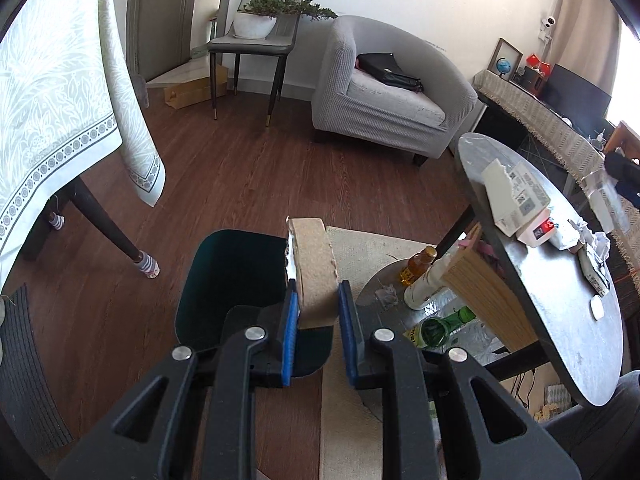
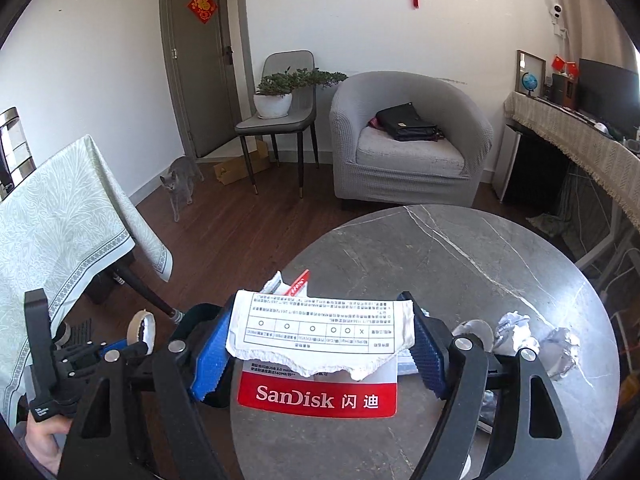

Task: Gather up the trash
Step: 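Carry both items to the green bin and open the left tool over it, then open the right tool to drop the SanDisk box into the bin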

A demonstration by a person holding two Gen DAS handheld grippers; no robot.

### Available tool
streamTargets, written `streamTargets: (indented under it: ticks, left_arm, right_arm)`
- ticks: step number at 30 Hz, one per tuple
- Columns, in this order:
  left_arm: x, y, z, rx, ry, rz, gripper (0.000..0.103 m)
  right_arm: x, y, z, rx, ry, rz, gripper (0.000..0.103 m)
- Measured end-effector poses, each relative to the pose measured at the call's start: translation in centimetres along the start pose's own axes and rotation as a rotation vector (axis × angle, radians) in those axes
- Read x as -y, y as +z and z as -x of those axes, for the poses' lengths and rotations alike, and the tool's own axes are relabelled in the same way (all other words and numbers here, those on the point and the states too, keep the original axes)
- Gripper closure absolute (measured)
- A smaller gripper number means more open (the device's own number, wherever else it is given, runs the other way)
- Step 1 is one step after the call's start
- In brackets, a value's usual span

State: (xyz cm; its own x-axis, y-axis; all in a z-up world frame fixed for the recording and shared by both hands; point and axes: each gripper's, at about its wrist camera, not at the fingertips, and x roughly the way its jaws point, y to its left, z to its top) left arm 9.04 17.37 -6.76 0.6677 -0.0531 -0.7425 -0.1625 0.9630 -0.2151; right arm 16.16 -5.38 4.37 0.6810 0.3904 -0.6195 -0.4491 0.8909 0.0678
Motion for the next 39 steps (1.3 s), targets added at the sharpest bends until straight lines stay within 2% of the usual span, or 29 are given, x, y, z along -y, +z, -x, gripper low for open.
streamTargets:
  ticks: [5, 10, 19, 21, 22, 24, 36, 39]
  left_arm:
    - [-2.2, -0.7, -2.5, -0.067, 0.019, 0.052, 0.082]
    - [-4.3, -1.4, -5.1, -0.136, 0.024, 0.089, 0.082]
    - [-8.2, -2.1, -9.2, -0.23, 0.005, 0.202, 0.081]
    - [-8.1, -1.9, -9.2, -0.226, 0.014, 0.184, 0.079]
    - [-8.0, -1.8, -9.1, -0.219, 0.018, 0.173, 0.072]
    - [-8.1, -1.5, -8.5, -0.197, 0.007, 0.164, 0.068]
    - [-10.9, -1.0, -2.4, -0.084, 0.053, 0.141, 0.068]
    - [-11.3, -0.9, -0.7, -0.052, 0.063, 0.129, 0.073]
  right_arm:
    - [-3.8, 1.5, -1.6, -0.023, 0.139, 0.02, 0.024]
    - [-8.2, 1.8, -4.1, -0.064, 0.218, 0.05, 0.024]
    - [-12.9, 0.2, -9.5, -0.173, 0.252, 0.092, 0.024]
    - [-13.6, -0.1, -10.6, -0.191, 0.253, 0.095, 0.024]
    - [-13.9, -0.3, -11.1, -0.198, 0.254, 0.095, 0.024]
    - [-14.2, -0.7, -12.1, -0.212, 0.254, 0.093, 0.024]
    - [-16.9, -3.5, -17.9, -0.305, 0.251, 0.075, 0.025]
    - [-17.6, -4.8, -19.4, -0.333, 0.245, 0.089, 0.025]
